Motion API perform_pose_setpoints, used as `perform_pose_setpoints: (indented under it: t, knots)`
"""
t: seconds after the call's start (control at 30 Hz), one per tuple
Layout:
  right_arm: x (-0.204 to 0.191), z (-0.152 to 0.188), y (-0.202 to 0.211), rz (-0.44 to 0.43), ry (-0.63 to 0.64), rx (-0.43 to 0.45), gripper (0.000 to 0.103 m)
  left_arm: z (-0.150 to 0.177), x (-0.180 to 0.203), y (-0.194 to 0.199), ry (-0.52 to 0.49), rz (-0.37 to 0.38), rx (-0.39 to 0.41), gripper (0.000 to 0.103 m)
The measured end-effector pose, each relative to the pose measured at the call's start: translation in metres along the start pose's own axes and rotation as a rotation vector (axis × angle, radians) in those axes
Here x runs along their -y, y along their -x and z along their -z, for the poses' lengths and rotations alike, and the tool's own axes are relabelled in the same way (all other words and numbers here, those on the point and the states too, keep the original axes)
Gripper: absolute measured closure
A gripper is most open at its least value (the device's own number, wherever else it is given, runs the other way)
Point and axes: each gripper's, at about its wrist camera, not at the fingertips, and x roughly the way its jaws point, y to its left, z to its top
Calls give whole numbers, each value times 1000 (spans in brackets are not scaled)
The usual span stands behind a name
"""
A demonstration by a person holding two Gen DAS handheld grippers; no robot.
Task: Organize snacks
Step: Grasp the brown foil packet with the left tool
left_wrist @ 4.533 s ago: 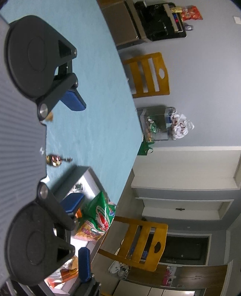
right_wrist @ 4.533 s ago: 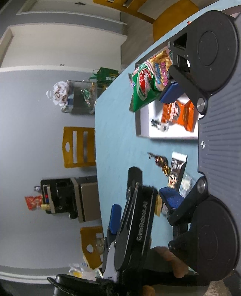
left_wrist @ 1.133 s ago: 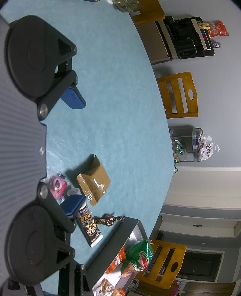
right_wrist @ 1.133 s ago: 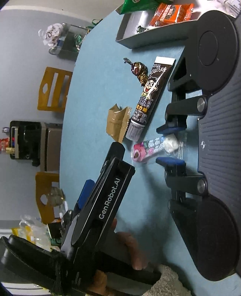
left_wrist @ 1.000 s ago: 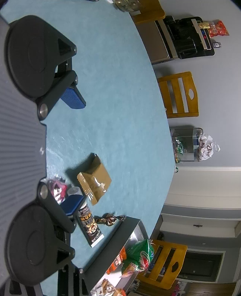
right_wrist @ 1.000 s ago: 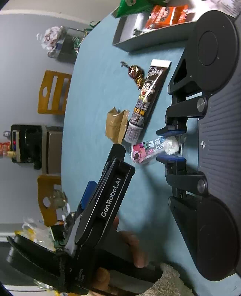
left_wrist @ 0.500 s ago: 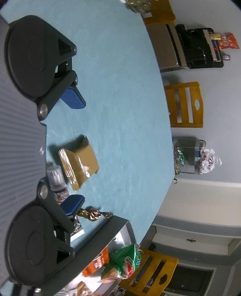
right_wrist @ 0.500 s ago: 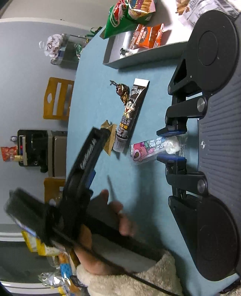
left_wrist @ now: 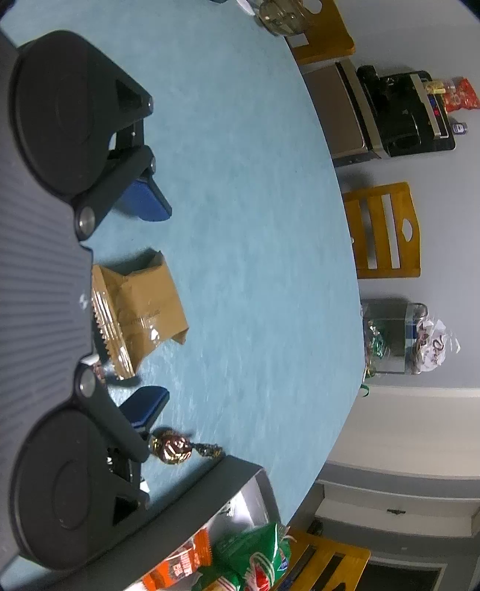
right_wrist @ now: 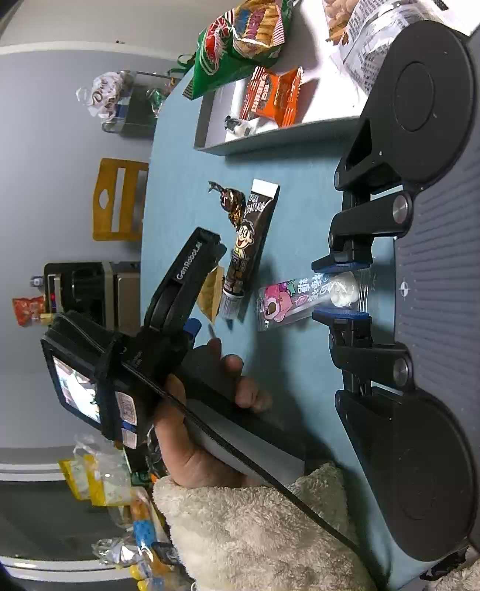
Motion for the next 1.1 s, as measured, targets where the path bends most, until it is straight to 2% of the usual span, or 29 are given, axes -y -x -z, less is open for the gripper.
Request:
perform_pose_setpoints:
  t: [0.2,0.37,0.47,0.6,0.67,0.73,0.93,1.0,1.07,1.1]
  knots:
    - [2,1,1,-8,4,4,81,7,1,-9,15,-12,-10,9]
    - [0,0,-1,1,7,1,80,13,3,-8,2,-19,19,10]
    - [-1,-1,-3,12,9,-5,79,17,-1,-5,6,14,26,18]
    - [-4,-3,-6,18,14,-14,66,22,-6,1,-10,55,38,31]
    - [-7,-3,-9,32,41,-17,56,23,-10,2,-20,71,44,37]
    - [-10,-3,-11,48,79,-14,53,23,-16,3,-21,83,47,43]
    - [-9,-6,-17,47,62,-24,54,22,-31,3,11,83,50,48]
    - [-10,-6,-17,41,66,-26,60,22,-34,3,20,80,52,48]
    - [-11,-4,-15,24,66,-24,71,22,-36,3,26,82,55,48]
    - [-13,-3,-15,24,70,-19,72,21,-36,4,26,82,56,48]
